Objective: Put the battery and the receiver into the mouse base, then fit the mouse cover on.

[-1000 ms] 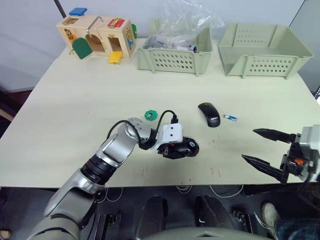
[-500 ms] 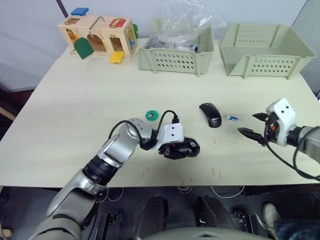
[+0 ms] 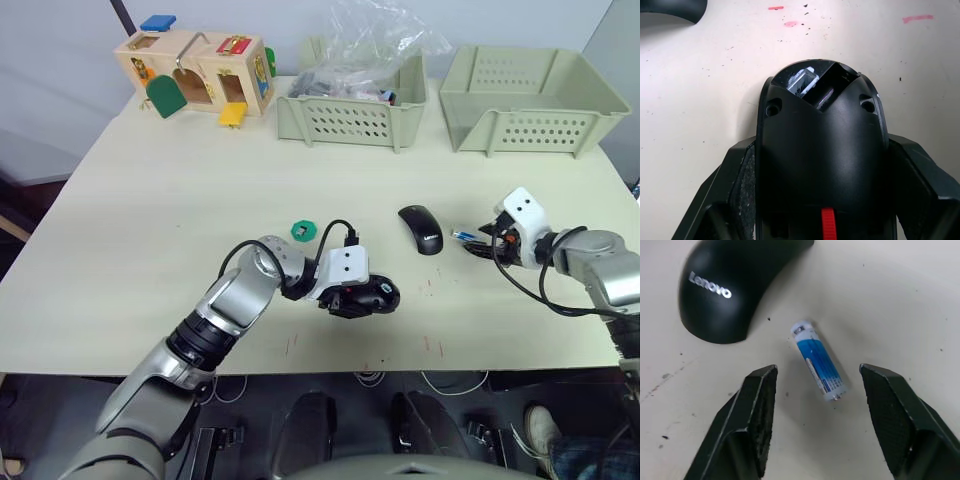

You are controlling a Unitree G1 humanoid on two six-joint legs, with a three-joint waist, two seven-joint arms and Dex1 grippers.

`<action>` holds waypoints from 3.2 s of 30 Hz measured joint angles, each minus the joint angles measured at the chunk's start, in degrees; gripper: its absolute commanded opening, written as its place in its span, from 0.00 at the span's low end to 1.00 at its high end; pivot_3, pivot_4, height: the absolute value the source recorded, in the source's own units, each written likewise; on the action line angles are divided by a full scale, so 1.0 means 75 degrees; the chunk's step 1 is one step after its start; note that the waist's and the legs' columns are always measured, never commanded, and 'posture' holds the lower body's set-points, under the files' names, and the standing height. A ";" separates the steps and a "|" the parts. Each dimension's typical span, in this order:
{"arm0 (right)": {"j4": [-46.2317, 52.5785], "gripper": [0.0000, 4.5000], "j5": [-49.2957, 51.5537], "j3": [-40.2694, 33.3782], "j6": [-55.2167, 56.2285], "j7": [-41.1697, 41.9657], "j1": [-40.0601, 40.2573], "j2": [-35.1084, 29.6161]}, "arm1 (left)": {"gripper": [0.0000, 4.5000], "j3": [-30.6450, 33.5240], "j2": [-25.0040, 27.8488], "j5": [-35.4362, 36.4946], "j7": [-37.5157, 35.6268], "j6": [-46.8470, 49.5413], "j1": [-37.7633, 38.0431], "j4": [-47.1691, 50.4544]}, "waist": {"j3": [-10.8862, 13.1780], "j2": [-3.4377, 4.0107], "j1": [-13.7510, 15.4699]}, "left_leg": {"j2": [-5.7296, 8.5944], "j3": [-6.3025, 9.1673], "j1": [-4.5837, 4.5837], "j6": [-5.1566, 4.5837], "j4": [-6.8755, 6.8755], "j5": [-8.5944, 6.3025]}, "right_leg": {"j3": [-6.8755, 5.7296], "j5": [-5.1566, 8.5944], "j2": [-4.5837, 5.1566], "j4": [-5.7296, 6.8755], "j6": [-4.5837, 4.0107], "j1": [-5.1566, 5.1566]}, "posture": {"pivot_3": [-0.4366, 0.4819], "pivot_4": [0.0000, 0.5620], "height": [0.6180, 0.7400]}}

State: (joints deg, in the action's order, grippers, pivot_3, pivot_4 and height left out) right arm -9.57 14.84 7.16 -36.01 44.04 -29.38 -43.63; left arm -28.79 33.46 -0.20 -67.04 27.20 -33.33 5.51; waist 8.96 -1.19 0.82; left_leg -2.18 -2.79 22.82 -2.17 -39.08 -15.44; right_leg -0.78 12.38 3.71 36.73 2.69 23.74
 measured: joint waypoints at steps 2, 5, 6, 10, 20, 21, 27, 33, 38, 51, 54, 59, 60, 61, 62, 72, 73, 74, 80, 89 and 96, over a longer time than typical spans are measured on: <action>-0.0079 0.60 -0.0140 0.0002 0.0000 0.0031 -0.0012 0.0037 | 0.65 0.0002 -0.0003 -0.0022 0.0001 0.0003 0.0003 0.0010 | 0.0000 0.0000 0.0000 | 0.0000 0.0001 -0.0001 0.0000 0.0000 0.0000 | 0.0000 0.0000 0.0000 0.0002 0.0000 0.0000 | 0.48 0.27 1.00; -0.0153 0.60 -0.0237 0.0002 0.0001 0.0070 -0.0035 0.0098 | 0.65 0.0001 -0.0010 -0.0037 0.0000 0.0006 0.0005 0.0022 | 0.0000 0.0000 0.0001 | 0.0000 0.0000 -0.0001 0.0000 0.0000 0.0000 | 0.0000 0.0000 0.0000 0.0002 0.0000 0.0000 | 0.48 0.27 1.00; -0.0205 0.60 -0.0279 0.0002 0.0002 0.0080 -0.0046 0.0119 | 0.65 0.0001 -0.0013 -0.0043 0.0002 0.0006 0.0009 0.0027 | 0.0000 0.0000 0.0003 | 0.0000 0.0000 -0.0001 0.0000 0.0000 0.0000 | 0.0000 0.0000 0.0000 0.0002 0.0000 0.0000 | 0.48 0.27 1.00; -0.0307 0.60 -0.0414 0.0001 0.0013 0.0136 -0.0079 0.0171 | 0.65 0.0011 -0.0005 -0.0057 0.0002 0.0007 0.0029 0.0053 | 0.0000 0.0000 -0.0002 | 0.0000 -0.0001 -0.0001 0.0000 -0.0001 0.0000 | 0.0001 0.0000 0.0000 0.0002 0.0000 0.0000 | 0.48 0.27 1.00; -0.0364 0.01 -0.0599 -0.0004 0.0083 0.0258 -0.0155 0.0430 | 0.65 0.0015 -0.0018 -0.0104 -0.0001 -0.0004 0.0039 0.0075 | 0.0000 0.0001 -0.0002 | 0.0000 0.0001 -0.0002 0.0000 -0.0002 0.0000 | 0.0000 0.0000 -0.0001 0.0003 0.0000 -0.0001 | 0.48 0.27 1.00; -0.0359 0.01 -0.0613 -0.0004 0.0083 0.0273 -0.0155 0.0430 | 0.65 0.0015 -0.0017 -0.0105 -0.0002 -0.0004 0.0039 0.0075 | 0.0000 0.0001 -0.0001 | 0.0000 0.0001 -0.0002 0.0000 -0.0002 0.0000 | 0.0000 0.0000 0.0000 0.0002 0.0000 -0.0001 | 0.48 0.27 1.00; 0.0636 0.01 -0.0718 -0.0014 -0.0034 0.0356 0.0330 0.0132 | 0.65 0.0020 -0.0040 -0.0100 -0.0005 -0.0025 0.0051 0.0086 | 0.0005 0.0009 0.0022 | 0.0000 0.0007 0.0007 -0.0001 -0.0001 -0.0001 | -0.0006 0.0001 0.0000 0.0001 0.0000 0.0002 | 0.48 0.27 1.00; 0.3887 0.01 0.0292 -0.0429 -0.2713 0.0745 0.0509 -0.1167 | 0.65 0.0079 -0.0042 -0.0101 -0.0017 -0.0022 0.0089 0.0084 | 0.0017 0.0037 0.0001 | -0.0003 0.0016 0.0003 -0.0006 -0.0006 -0.0004 | 0.0002 0.0003 0.0005 0.0006 -0.0004 0.0006 | 0.48 0.27 1.00; 0.5789 0.01 0.1480 -0.0506 -0.5812 0.0924 -0.0897 -0.1968 | 0.65 0.0092 -0.0053 -0.0109 -0.0032 -0.0020 0.0098 0.0083 | 0.0014 0.0039 -0.0004 | -0.0007 0.0039 0.0000 -0.0008 -0.0005 -0.0006 | 0.0001 0.0018 0.0004 0.0005 -0.0030 0.0007 | 0.48 0.27 1.00; 0.5017 0.01 0.6374 0.0343 -0.7485 -0.1523 -0.2824 -0.1899 | 0.65 0.0073 -0.0008 -0.0147 -0.0059 -0.0090 0.0114 0.0102 | 0.0015 0.0037 -0.0021 | -0.0001 0.0029 0.0006 -0.0015 -0.0002 -0.0010 | 0.0003 0.0018 0.0023 0.0003 -0.0031 0.0012 | 0.48 0.27 1.00; 0.4388 0.01 0.7990 0.0667 -0.7485 -0.3011 -0.2811 -0.1671 | 0.65 0.0053 -0.0012 -0.0168 -0.0059 -0.0102 0.0105 0.0124 | 0.0016 0.0035 -0.0020 | -0.0002 0.0025 0.0011 -0.0016 -0.0002 -0.0010 | 0.0005 0.0017 0.0026 0.0002 -0.0031 0.0015 | 0.48 0.27 1.00; 0.3868 0.01 1.1265 0.1712 -0.6515 -0.6589 -0.2573 -0.1685 | 0.65 0.0020 -0.0007 -0.0180 -0.0080 -0.0146 0.0104 0.0138 | 0.0013 0.0031 -0.0017 | -0.0002 0.0025 0.0017 -0.0017 0.0000 -0.0011 | 0.0004 0.0015 0.0027 0.0001 -0.0025 0.0022 | 0.48 0.27 1.00; 0.3893 0.01 1.1990 0.2071 -0.6028 -0.7310 -0.2574 -0.1801 | 0.65 0.0016 -0.0001 -0.0181 -0.0094 -0.0143 0.0105 0.0137 | 0.0013 0.0031 -0.0027 | -0.0002 0.0024 0.0017 -0.0018 0.0000 -0.0011 | 0.0005 0.0015 0.0026 0.0001 -0.0025 0.0023 | 0.48 0.27 1.00; 0.3938 0.01 1.2443 0.2298 -0.5655 -0.7808 -0.2574 -0.1815 | 0.65 0.0015 0.0002 -0.0186 -0.0096 -0.0138 0.0104 0.0137 | 0.0014 0.0031 -0.0029 | -0.0002 0.0023 0.0017 -0.0018 0.0000 -0.0011 | 0.0005 0.0016 0.0026 0.0001 -0.0026 0.0023 | 0.48 0.27 1.00; 0.3987 0.01 1.2606 0.2418 -0.5461 -0.8042 -0.2574 -0.1811 | 0.65 0.0014 0.0001 -0.0193 -0.0094 -0.0138 0.0102 0.0137 | 0.0014 0.0031 -0.0030 | -0.0001 0.0023 0.0017 -0.0018 0.0000 -0.0011 | 0.0005 0.0017 0.0026 0.0001 -0.0025 0.0023 | 0.48 0.27 1.00; 0.4143 0.01 1.2942 0.3340 -0.4173 -0.9667 -0.2284 -0.1484 | 0.65 0.0003 -0.0037 -0.0235 -0.0099 -0.0124 0.0091 0.0141 | 0.0013 0.0031 -0.0015 | -0.0005 0.0026 0.0020 -0.0019 0.0000 -0.0012 | 0.0004 0.0016 0.0025 0.0001 -0.0024 0.0025 | 0.48 0.27 1.00; 0.4142 0.01 1.2945 0.3388 -0.4149 -0.9730 -0.2285 -0.1446 | 0.65 0.0003 -0.0038 -0.0236 -0.0099 -0.0113 0.0093 0.0146 | 0.0013 0.0031 -0.0015 | -0.0005 0.0025 0.0020 -0.0020 0.0000 -0.0012 | 0.0004 0.0016 0.0025 0.0001 -0.0025 0.0025 | 0.48 0.27 1.00; 0.4141 0.01 1.2945 0.3447 -0.4141 -0.9787 -0.2284 -0.1396 | 0.65 0.0003 -0.0038 -0.0236 -0.0099 -0.0098 0.0097 0.0157 | 0.0013 0.0031 -0.0017 | -0.0006 0.0025 0.0020 -0.0020 0.0000 -0.0012 | 0.0005 0.0017 0.0025 0.0001 -0.0026 0.0025 | 0.48 0.27 1.00; 0.4096 0.01 1.2946 0.3556 -0.4142 -0.9956 -0.2275 -0.1280 | 0.65 0.0005 -0.0037 -0.0246 -0.0087 -0.0013 0.0129 0.0236 | 0.0013 0.0031 -0.0019 | -0.0008 0.0025 0.0021 -0.0023 0.0000 -0.0014 | 0.0004 0.0018 0.0025 -0.0001 -0.0027 0.0026 | 0.48 0.27 1.00; 0.3685 0.01 1.2948 0.3758 -0.4261 -1.0197 -0.2299 -0.1011 | 0.65 0.0005 -0.0049 -0.0246 -0.0085 -0.0012 0.0131 0.0237 | 0.0013 0.0031 -0.0017 | -0.0009 0.0025 0.0024 -0.0025 0.0000 -0.0015 | 0.0004 0.0018 0.0026 -0.0003 -0.0028 0.0028 | 0.48 0.27 1.00; 0.3513 0.01 1.2954 0.3780 -0.4334 -1.0472 -0.2332 -0.0732 | 0.65 0.0007 -0.0055 -0.0246 -0.0083 -0.0011 0.0133 0.0237 | 0.0013 0.0031 -0.0016 | -0.0009 0.0023 0.0025 -0.0026 0.0000 -0.0016 | 0.0005 0.0018 0.0027 -0.0003 -0.0028 0.0030 | 0.48 0.27 1.00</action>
State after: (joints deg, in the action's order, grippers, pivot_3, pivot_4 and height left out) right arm 16.77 111.99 35.51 -68.51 -34.49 -46.87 -49.12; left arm -28.73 33.04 -2.04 -67.66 27.12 -32.33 7.29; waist 9.06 -0.96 0.70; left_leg -2.25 -2.62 23.00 -2.37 -39.08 -15.55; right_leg -0.74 12.52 3.92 36.71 2.48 23.96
